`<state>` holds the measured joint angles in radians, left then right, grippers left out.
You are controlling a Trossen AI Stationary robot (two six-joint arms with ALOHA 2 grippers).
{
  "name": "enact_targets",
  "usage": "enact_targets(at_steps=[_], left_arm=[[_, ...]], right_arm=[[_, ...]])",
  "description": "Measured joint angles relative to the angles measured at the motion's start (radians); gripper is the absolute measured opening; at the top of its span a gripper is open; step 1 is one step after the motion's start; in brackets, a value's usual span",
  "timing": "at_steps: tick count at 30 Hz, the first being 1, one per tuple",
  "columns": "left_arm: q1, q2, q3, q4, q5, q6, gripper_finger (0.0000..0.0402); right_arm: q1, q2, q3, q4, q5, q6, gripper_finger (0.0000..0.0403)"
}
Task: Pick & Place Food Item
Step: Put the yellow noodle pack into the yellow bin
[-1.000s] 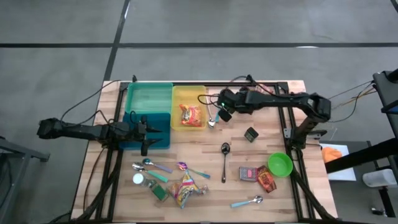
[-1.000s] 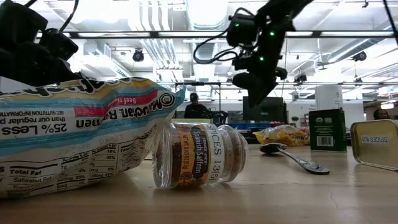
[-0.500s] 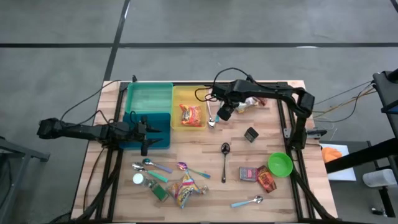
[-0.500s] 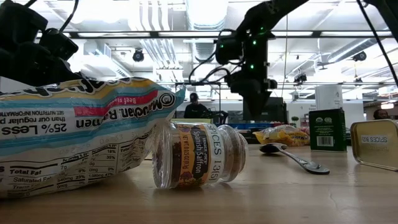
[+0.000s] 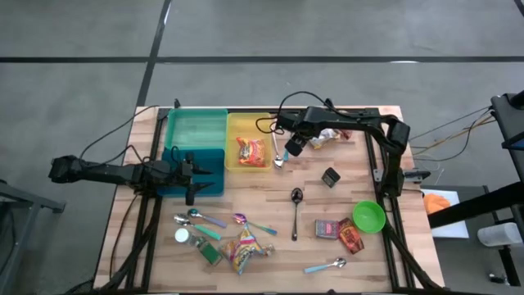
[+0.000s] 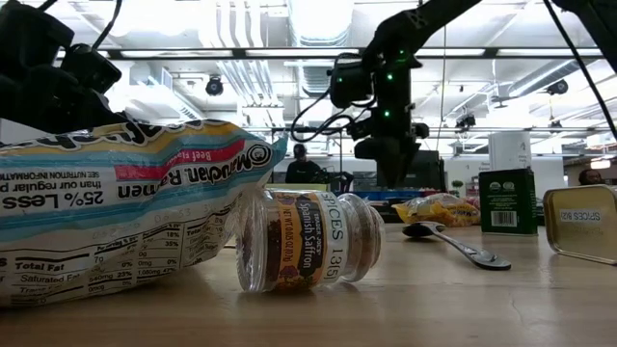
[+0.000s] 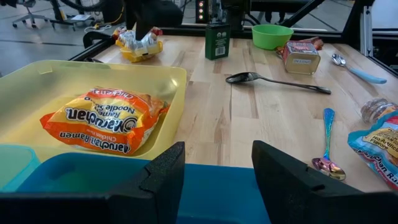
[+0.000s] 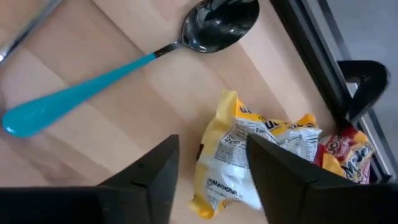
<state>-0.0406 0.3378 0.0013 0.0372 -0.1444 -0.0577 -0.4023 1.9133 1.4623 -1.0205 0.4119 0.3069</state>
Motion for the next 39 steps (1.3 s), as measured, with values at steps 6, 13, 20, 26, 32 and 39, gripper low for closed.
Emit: enact_targets(at_steps=[6, 13, 20, 26, 32, 39], left_arm=[[0.0, 0.0, 0.0, 0.0, 0.0, 0.0, 0.0189], [0.0, 0.0, 0.0, 0.0, 0.0, 0.0, 0.0189], [-0.001, 0.0, 0.0, 0.0, 0.0, 0.0, 0.0189], [-0.001, 0.0, 0.0, 0.0, 0.0, 0.0, 0.0189], [-0.001, 0.0, 0.0, 0.0, 0.0, 0.0, 0.0189], [-0.001, 0.0, 0.0, 0.0, 0.0, 0.0, 0.0189]], right_arm=[[-0.005, 0.007, 0.002, 0.013, 0.014, -0.088, 0.0261], [-0.03, 0.071, 0.002, 0.011, 0.011, -0.114, 0.0267], [-0.045, 0.102, 0.0, 0.01, 0.016, -0.162, 0.0267], [-0.062, 0.098, 0.0, 0.035, 0.046, -0.191, 0.0267], [-0.079, 0.099, -0.004, 0.052, 0.01, -0.192, 0.0267], [-0.086, 0.1, -0.013, 0.055, 0.007, -0.184, 0.0267]])
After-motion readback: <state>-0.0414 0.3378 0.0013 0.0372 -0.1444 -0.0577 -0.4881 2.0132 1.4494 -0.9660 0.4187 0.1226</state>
